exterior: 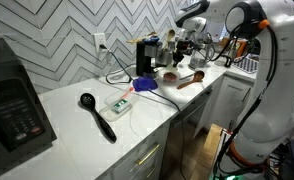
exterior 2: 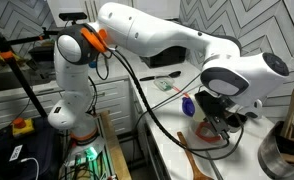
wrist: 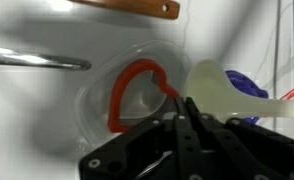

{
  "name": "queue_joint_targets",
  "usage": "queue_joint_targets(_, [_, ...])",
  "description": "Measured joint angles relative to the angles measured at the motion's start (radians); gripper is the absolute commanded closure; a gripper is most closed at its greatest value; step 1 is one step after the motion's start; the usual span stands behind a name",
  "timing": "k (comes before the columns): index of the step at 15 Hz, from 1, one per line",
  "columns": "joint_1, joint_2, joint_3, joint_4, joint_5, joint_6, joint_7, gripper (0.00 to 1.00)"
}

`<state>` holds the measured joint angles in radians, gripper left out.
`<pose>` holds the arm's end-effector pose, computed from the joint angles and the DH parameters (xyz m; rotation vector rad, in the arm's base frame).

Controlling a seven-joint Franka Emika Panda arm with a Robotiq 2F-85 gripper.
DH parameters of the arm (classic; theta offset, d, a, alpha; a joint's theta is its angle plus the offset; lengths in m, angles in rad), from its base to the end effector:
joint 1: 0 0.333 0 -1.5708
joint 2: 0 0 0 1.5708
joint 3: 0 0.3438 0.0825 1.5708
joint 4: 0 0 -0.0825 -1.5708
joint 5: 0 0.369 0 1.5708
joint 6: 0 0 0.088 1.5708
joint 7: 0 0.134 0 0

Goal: Remove the white serving spoon from the lunchbox on the right and put it in the lunchbox on the left

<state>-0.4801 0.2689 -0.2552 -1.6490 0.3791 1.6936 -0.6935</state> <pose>0.4869 -0.3611 0.4542 -2.7690 0.1773 -0.0537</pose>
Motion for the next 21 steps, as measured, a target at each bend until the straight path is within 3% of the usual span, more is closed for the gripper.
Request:
queue_joint_targets(3, [0.011,-0.069,0.0,-0.042,0.0,-0.082,-0.016,0.99])
queue_joint_targets(6, [0.034,-0.14,0.0,-0.115,-0.008,-0.083,-0.032,0.97])
queue_joint_targets(14, [0.044,-0.135,-0.004,-0.114,-0.002,-0.088,-0.03,0.99])
queue_joint_targets(17, [0.09,-0.198,0.008,-0.209,-0.002,-0.079,-0.034,0.99])
queue_joint_targets(21, [0.172,-0.371,0.034,-0.398,0.012,-0.002,-0.034,0.99])
